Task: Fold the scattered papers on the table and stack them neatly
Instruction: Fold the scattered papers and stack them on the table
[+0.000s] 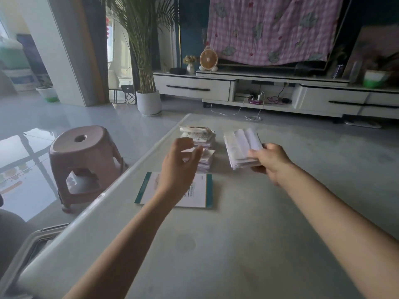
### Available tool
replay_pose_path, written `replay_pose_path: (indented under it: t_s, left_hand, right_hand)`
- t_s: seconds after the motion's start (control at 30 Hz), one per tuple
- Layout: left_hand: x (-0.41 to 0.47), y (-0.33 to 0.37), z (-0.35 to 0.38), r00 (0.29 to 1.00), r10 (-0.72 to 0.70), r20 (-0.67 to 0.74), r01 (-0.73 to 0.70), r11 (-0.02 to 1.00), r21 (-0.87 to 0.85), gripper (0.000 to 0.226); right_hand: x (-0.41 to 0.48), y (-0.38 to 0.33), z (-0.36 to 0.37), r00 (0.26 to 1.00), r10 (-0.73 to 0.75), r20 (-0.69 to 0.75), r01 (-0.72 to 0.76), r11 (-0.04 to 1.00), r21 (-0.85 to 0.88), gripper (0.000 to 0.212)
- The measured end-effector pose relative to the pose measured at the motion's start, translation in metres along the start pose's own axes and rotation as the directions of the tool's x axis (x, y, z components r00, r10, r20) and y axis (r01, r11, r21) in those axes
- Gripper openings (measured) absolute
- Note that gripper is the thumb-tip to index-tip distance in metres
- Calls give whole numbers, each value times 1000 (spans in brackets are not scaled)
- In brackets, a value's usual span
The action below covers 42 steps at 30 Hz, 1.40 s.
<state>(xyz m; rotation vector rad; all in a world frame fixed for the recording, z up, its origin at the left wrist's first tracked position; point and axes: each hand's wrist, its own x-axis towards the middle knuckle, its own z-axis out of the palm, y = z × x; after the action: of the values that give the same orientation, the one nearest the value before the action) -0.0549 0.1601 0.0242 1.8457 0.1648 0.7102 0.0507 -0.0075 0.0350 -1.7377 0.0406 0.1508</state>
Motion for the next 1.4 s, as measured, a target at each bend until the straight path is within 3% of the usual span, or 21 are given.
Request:
replay_pose_path:
  t_s: [0.07,0.13,0.3,0.4,0.5,0.67,0.8,1.03,1.2,1.3,1.4]
  left_hand:
    - [0,-8,14,998,27,-48,-24,999,46,24]
    - [-3,-19,26,993,111,-49,-105,989,104,25]
    - [-11,-41,30,936,346,-70,-326,922,209,31]
    - [-14,-46,31,931,359,-63,-339,917,209,32]
    - [-15,-46,30,944,326,-57,-311,933,182,32]
    - [-16,-43,26,952,300,-57,-289,945,156,32]
    - [-16,-42,23,954,291,-74,-276,947,164,31]
    - [-17,-42,24,956,284,-76,-270,950,154,32]
    - [-16,-40,23,963,264,-59,-251,953,167,34]
    - [-19,-37,18,969,238,-72,-205,928,311,33]
    - [-28,-30,6,991,117,-62,-57,800,597,28]
  right_hand:
    - [27,7,13,980,90,-175,-90,996,10,32]
    - [42,9,31,959,91,-267,-114,991,-72,37]
    - [54,7,65,947,25,-319,-124,948,-293,42]
    - [54,5,68,924,17,-382,-220,840,-496,42]
    - [54,6,65,911,59,-409,-289,798,-529,46]
    - [57,6,61,929,100,-356,-258,865,-431,50]
    - [60,1,53,958,2,-285,-131,891,-435,48]
    - [54,3,47,973,-106,-206,-21,845,-534,27]
    - [47,6,45,966,-241,-95,112,717,-689,33]
    - [46,6,44,959,-281,-30,182,695,-696,34]
    - [46,6,38,931,-360,-52,241,717,-654,35]
